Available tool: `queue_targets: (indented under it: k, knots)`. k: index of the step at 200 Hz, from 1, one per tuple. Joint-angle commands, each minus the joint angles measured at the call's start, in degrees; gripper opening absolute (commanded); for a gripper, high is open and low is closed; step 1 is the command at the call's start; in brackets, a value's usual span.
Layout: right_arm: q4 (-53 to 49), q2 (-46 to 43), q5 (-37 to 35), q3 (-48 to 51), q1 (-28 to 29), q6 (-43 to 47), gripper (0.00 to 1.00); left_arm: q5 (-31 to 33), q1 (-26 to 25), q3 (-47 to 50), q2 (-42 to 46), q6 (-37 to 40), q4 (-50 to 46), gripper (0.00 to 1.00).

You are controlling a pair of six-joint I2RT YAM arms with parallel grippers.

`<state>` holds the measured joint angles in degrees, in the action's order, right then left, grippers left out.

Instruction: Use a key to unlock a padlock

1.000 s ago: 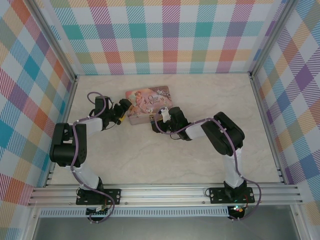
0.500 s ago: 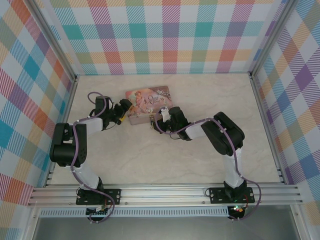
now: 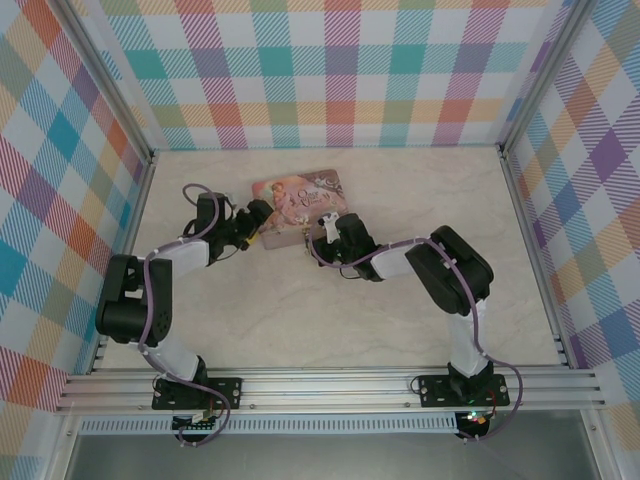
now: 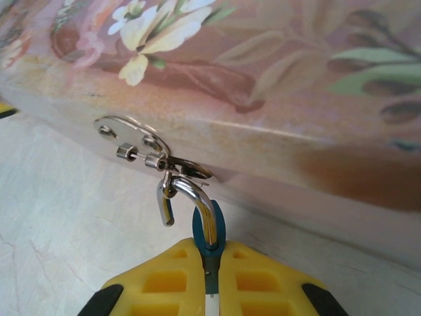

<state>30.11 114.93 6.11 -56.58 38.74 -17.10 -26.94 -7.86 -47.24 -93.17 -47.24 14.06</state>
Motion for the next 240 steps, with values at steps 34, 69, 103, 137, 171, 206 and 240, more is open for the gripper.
queue_targets:
  k: [34,69,103,137,171,206,240]
  knots:
    - [-11.4,-5.0,-11.4,1.5,-0.3,-3.4,0.09,4.5,-4.8,6.6,10.8,-1.1,-1.6,0.88]
    - [-16.7,-6.3,-12.8,1.4,-1.1,-6.8,0.1,10.2,-7.4,5.5,18.4,2.5,-7.9,0.88]
    - [-19.2,-7.2,-13.6,1.6,-1.4,-8.7,0.1,12.0,-11.7,-0.5,18.6,4.7,-10.5,0.87]
    - [-14.9,-8.2,-10.6,3.8,-2.1,-10.0,0.1,10.6,-14.2,-7.7,11.3,5.6,-9.3,0.87]
    - [-14.0,-8.2,-9.0,4.2,-2.7,-11.4,0.1,9.8,-16.3,-14.1,2.8,7.2,-8.3,0.87]
    - [-13.1,-8.3,-7.9,4.5,-3.2,-13.2,0.1,8.4,-17.7,-17.6,-3.4,7.9,-7.0,0.86]
    - [-12.8,-8.2,-7.4,4.6,-3.5,-13.8,0.1,8.2,-18.1,-18.4,-6.4,8.3,-7.1,0.86]
